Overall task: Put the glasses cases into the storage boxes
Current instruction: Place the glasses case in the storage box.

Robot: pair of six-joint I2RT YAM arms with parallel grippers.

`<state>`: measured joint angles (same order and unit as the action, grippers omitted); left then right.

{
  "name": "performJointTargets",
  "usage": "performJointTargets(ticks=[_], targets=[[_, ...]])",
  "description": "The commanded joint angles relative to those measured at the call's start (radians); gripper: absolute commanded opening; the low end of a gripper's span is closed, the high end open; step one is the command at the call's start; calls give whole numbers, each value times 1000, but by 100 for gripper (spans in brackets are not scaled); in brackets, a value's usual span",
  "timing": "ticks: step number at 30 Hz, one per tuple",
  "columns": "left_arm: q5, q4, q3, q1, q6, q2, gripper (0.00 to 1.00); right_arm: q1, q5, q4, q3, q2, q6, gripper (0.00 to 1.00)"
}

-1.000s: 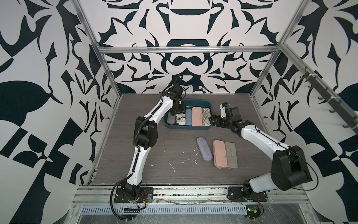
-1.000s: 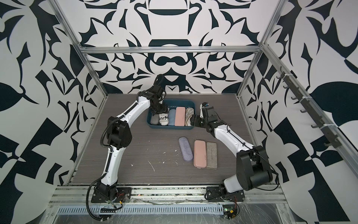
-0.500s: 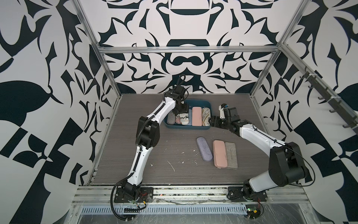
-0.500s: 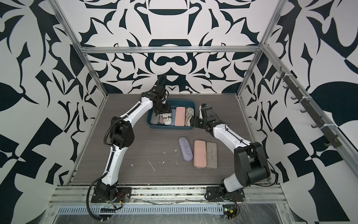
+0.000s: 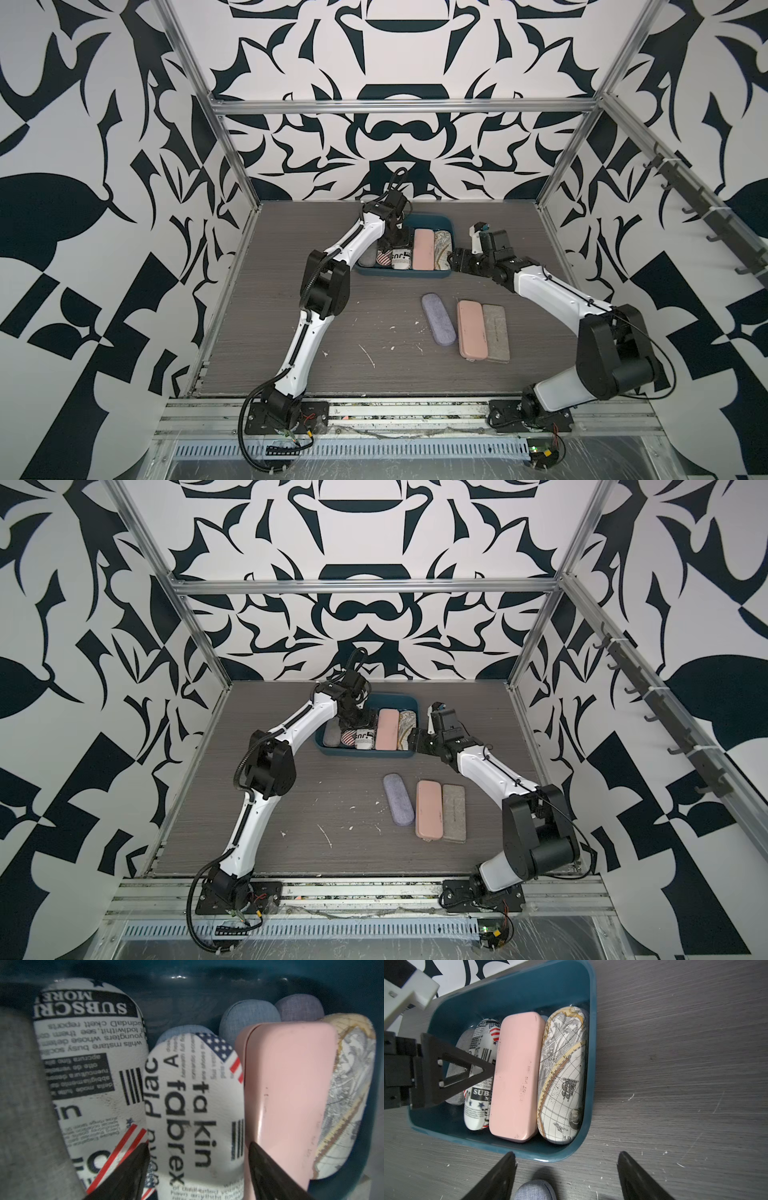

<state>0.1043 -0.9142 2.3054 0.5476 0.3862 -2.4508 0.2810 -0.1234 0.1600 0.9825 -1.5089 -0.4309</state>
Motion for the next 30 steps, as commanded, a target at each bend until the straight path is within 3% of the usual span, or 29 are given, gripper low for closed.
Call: performJointTargets(ticks=[1,9,22,30], targets=[[26,-2,-11,20,8,9,84,-5,2,-5,35,-1,6,80],[15,33,-60,20,29,66,89,-6,1,-2,35,-1,7,80],[-49,132,-162,15,88,188,89,-6,-4,-7,30,-2,7,80],[-26,187,-257,-1,119,244,86,-6,-4,-8,25,-1,7,80]])
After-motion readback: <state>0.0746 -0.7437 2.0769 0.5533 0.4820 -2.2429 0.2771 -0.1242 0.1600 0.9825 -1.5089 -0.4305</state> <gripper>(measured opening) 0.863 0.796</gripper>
